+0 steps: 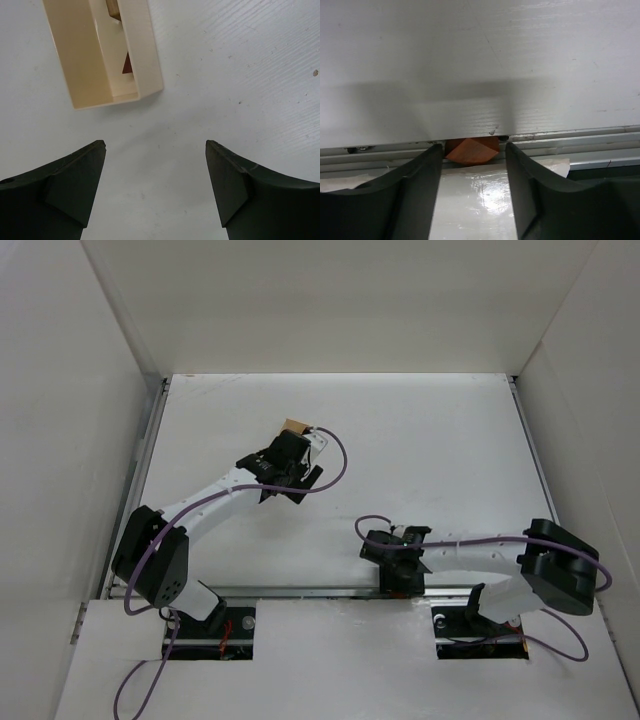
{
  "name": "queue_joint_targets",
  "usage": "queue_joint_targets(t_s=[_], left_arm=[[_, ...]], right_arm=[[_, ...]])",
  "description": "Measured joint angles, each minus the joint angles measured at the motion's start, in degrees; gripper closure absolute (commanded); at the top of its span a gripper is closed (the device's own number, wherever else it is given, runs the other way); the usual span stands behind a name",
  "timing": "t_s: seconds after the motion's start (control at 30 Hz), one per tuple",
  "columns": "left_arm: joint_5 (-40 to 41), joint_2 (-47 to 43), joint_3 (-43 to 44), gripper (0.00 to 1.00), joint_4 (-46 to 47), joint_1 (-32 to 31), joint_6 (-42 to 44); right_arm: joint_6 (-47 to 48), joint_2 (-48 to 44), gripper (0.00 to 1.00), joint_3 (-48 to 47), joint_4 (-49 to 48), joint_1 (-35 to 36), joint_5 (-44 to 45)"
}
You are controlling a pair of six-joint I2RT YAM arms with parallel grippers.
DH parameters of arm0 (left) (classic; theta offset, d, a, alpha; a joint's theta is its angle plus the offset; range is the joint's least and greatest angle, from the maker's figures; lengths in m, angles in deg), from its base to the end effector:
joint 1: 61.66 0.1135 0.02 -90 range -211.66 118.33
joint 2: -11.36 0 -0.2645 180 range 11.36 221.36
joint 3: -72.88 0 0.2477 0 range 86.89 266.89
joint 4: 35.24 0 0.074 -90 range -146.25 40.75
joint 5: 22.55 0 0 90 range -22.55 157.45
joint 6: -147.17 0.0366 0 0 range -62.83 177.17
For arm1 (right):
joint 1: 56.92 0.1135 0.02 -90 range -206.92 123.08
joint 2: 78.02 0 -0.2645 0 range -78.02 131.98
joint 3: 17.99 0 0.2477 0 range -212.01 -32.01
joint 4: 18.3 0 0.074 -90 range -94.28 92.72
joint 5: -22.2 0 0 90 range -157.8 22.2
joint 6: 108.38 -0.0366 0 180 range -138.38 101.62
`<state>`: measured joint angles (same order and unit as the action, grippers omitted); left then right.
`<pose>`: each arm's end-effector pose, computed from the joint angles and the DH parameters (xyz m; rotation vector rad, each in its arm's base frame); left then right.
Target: Build the wood block tower
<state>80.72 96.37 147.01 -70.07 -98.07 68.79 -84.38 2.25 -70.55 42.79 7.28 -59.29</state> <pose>0.2599 -0.1813 0.2518 0.8511 2.1823 0.0614 0.0906 0.1749 0.1488 0.0494 2.9970 -0.0654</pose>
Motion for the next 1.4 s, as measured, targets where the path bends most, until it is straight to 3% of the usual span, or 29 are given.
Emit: queue_joint_targets(t_s=[0.03, 0.3, 0.37, 0.5, 0.83, 1.07, 1.27, 1.4], left_arm=[[-0.02, 0.0, 0.0, 0.22, 0.0, 0.0, 0.0], [-0.02, 0.0, 0.0, 0.22, 0.0, 0.0, 0.0], [-0.02, 0.0, 0.0, 0.22, 0.0, 0.0, -0.02], [-0.02, 0.0, 0.02, 0.22, -0.02, 0.0, 0.0], [0.02, 0.04, 0.02, 0.22, -0.13, 0.0, -0.02], [0.09, 0.07, 0.02, 0.22, -0.17, 0.0, -0.02], [0.74, 0.13, 0.35, 0.21, -0.46, 1.27, -0.22], [0.5, 0.63, 2.99, 0.2, -1.01, 5.09, -0.83]], right_arm=[[0.24, 0.26, 0.48, -0.09, 0.0, 0.0, 0.0], [1.33, 2.23, 0.56, -1.22, 0.17, 0.0, -0.11], [1.31, 2.16, 0.65, -1.22, 0.17, 0.0, -0.13], [1.4, 2.05, 0.75, -1.51, 0.48, 0.0, -0.11], [0.04, 2.16, 0.79, -13.03, 6.64, 3.02, 5.46], [-2.38, 0.96, 0.77, -15.19, 11.61, 3.67, 9.9], [2.99, 4.42, 0.75, -27.63, 12.63, -3.43, 13.4], [11.34, 9.31, 0.75, -35.01, 8.39, -14.71, 13.33]])
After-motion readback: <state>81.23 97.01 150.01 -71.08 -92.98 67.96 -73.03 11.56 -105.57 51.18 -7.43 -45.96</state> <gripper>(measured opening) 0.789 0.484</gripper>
